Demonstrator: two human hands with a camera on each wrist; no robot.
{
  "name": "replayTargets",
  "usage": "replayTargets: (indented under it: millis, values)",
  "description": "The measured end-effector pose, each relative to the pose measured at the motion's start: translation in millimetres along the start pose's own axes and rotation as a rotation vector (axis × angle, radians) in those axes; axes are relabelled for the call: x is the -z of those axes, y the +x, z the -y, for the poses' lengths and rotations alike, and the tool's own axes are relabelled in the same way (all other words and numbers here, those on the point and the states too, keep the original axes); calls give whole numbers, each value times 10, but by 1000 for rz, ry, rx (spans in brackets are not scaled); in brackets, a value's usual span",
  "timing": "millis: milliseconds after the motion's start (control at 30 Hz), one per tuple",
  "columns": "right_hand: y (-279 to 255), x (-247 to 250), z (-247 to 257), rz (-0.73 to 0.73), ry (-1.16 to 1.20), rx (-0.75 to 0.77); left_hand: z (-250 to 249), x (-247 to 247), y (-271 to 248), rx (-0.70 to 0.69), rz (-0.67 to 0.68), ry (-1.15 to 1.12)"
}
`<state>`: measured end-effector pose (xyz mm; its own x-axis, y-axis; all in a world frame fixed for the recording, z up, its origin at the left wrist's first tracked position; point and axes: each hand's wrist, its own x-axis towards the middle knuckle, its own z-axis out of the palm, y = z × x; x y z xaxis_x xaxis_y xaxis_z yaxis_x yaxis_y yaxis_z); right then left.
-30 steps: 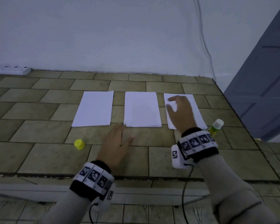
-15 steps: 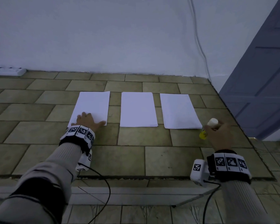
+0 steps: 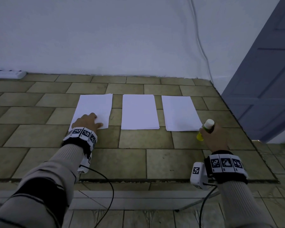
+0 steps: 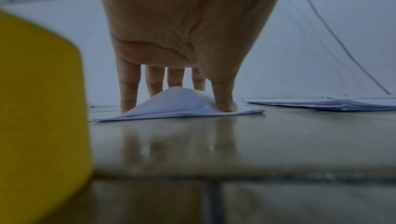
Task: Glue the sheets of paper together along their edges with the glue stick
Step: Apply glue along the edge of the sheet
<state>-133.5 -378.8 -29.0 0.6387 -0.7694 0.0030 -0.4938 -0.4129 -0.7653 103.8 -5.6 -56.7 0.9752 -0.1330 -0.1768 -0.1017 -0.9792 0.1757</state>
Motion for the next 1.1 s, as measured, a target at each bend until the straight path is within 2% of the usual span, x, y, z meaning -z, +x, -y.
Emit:
replayTargets:
  millis: [133, 300, 367, 433, 500, 567, 667, 733, 867, 967, 1100]
  values:
    - [7, 2, -4, 0, -2, 10, -9, 55, -45, -26, -72, -73]
    - [22, -4, -30, 0, -1, 8, -98, 412, -223, -17, -201, -220]
    - [30, -12, -51, 9, -5, 4, -193, 545, -333, -90, -249, -284]
    - [34, -23, -66, 11, -15, 3, -326, 622, -490, -274, -262, -347]
    - [35, -28, -69, 2, -21, -11, -472, 637, -669, -479, -197, -363]
    - [32, -24, -64, 1, -13, -25, -596, 583, -830, -633, -63, -325]
    - [12, -18, -42, 27, -22, -23, -694, 372, -1016, -827, 132, -150]
    - [-16, -6, -22, 50, -25, -25, -707, 207, -1116, -923, 212, -11]
    - [-79, 11, 14, 82, -10, 7, -616, -41, -1212, -967, 320, 213]
    - [-113, -13, 31, 110, 29, 16, -556, -127, -1261, -969, 325, 312]
    - [-193, -54, 91, 148, 102, 51, -497, -127, -1310, -991, 296, 310]
